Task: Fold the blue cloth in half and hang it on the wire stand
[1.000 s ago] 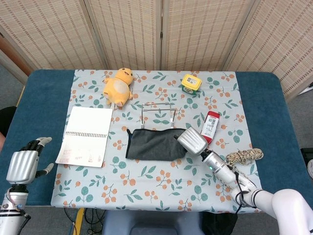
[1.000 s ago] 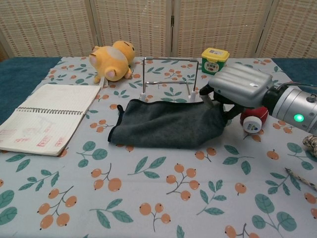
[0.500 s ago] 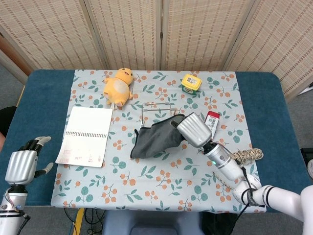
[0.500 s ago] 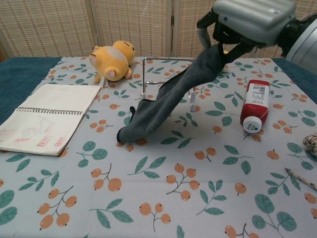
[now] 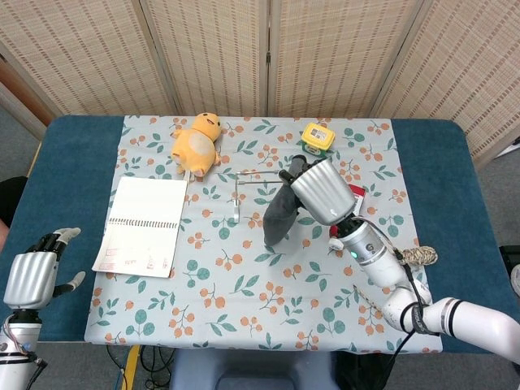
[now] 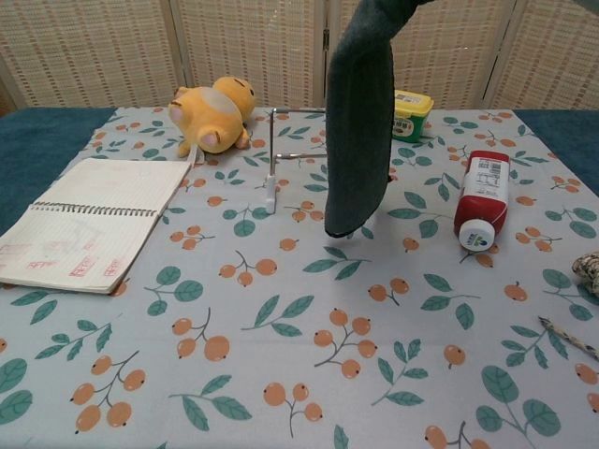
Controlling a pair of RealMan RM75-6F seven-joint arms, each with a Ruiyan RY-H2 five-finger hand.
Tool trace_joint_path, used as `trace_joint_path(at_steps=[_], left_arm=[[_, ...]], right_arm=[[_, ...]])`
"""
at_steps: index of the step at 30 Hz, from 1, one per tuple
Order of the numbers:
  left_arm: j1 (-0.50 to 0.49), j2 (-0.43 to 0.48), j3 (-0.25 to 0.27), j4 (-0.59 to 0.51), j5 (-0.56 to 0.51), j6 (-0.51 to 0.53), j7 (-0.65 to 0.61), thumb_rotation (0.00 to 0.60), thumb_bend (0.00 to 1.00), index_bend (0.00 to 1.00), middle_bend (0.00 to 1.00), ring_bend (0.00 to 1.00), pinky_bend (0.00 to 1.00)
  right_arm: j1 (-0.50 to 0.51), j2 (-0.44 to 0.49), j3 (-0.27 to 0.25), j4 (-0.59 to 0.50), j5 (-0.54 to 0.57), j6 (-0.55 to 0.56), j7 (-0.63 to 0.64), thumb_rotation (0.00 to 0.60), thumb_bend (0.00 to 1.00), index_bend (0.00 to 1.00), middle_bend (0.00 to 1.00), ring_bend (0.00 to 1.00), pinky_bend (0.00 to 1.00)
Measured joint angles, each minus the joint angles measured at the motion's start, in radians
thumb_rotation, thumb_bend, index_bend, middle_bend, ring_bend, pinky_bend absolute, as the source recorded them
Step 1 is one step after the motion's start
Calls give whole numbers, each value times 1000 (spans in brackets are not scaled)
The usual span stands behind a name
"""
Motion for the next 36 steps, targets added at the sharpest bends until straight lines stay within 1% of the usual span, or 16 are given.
trace_joint_path(at_steps=[6,12,18,25,31,36], left_arm=[[5,3,1,3,6,1,-14,600,180,203,240,240,439],[13,8,3,7,8,2,-26,600,180,202,239,236,437],[22,9,7,15,4,0,-35,600,180,201,236,231,436],[32,10,9,23,-2,2,-41,600,180,201,234,229,432],[38,11,10,26,-6,0,-40,600,180,201,232,227,431],[40,9,12,25,-5,-1,-35,600,180,201,230,223,430]], right_arm=[[26,-13,14,-8,40,-27,-45,600,461,793,955,844,954],[62,-54,30,35,82,-59,-71,600,461,793,954,844,954],[122,-112,61,131,138,-101,-91,600,461,793,954,844,954],[202,-182,99,273,205,-154,-90,600,461,793,953,844,954],[255,-236,114,394,250,-191,-80,600,461,792,953,844,954],[291,-279,114,489,275,-223,-61,600,461,792,953,844,954]])
